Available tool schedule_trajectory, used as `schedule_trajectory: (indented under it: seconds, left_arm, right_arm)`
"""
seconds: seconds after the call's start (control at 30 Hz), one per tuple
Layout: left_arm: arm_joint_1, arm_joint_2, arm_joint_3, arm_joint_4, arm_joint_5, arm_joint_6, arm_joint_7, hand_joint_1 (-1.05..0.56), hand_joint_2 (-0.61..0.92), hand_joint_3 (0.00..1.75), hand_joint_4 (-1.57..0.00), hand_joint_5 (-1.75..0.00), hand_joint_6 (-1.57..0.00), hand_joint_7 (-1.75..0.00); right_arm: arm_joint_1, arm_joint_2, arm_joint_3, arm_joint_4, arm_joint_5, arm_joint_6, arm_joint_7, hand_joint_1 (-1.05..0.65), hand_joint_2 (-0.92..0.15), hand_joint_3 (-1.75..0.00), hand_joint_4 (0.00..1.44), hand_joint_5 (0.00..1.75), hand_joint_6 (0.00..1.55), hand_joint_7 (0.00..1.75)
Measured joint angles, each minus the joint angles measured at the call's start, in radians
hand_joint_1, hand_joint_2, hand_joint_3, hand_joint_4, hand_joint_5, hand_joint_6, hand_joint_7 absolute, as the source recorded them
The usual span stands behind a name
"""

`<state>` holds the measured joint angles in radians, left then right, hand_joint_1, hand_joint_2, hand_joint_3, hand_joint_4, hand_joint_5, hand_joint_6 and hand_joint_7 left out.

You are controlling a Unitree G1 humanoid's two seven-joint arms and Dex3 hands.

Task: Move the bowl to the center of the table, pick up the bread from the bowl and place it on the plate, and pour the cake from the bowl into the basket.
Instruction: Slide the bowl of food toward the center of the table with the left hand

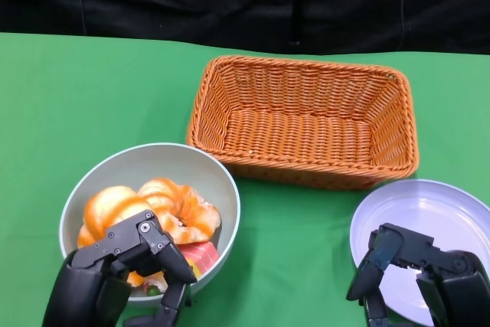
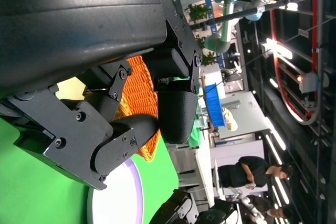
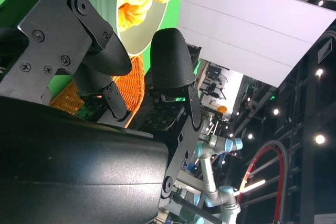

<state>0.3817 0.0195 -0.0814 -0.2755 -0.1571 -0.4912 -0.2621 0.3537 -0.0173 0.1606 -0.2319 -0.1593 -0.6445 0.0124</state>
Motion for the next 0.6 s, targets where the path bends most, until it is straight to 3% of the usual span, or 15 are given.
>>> schedule_trajectory:
  seconds: [0.07,0.13,0.2,0.23,0.33,0.6]
  left_arm:
    - [-0.003,0.0,0.002,0.0,0.0,-0.004,0.0,-0.16,0.52,1.05,-0.8,-1.28,-0.78,-1.07]
    - [-0.005,0.0,0.003,0.0,0.0,-0.004,0.0,-0.16,0.52,1.04,-0.8,-1.24,-0.79,-1.02]
    - [-0.01,0.004,0.009,-0.001,0.008,-0.004,0.0,-0.21,0.6,0.89,-0.72,-0.92,-0.74,-0.62]
    - [-0.014,0.009,0.017,-0.002,0.017,-0.004,0.001,-0.22,0.61,0.86,-0.71,-0.86,-0.75,-0.53]
    - [-0.021,0.021,0.032,-0.009,0.034,-0.004,0.002,-0.22,0.63,0.83,-0.71,-0.8,-0.76,-0.44]
    - [-0.021,0.021,0.033,-0.009,0.043,-0.003,0.002,-0.22,0.63,0.83,-0.71,-0.79,-0.78,-0.39]
  right_arm:
    - [0.002,0.0,0.0,0.0,0.0,-0.001,0.0,0.08,-0.26,-1.62,0.93,1.67,0.86,1.41]
    - [0.004,0.0,0.0,0.0,-0.001,-0.001,0.0,0.08,-0.26,-1.62,0.93,1.67,0.86,1.42]
    - [0.005,0.0,0.0,0.0,-0.001,-0.001,0.0,0.06,-0.24,-1.63,0.92,1.67,0.86,1.41]
    - [0.005,0.0,0.0,0.0,-0.001,-0.001,0.0,0.06,-0.24,-1.63,0.92,1.67,0.86,1.41]
    - [0.005,0.0,0.0,0.0,-0.001,-0.001,0.0,0.05,-0.24,-1.64,0.92,1.67,0.86,1.41]
    - [0.005,0.0,0.0,0.0,-0.001,-0.001,0.0,0.05,-0.23,-1.64,0.92,1.67,0.86,1.41]
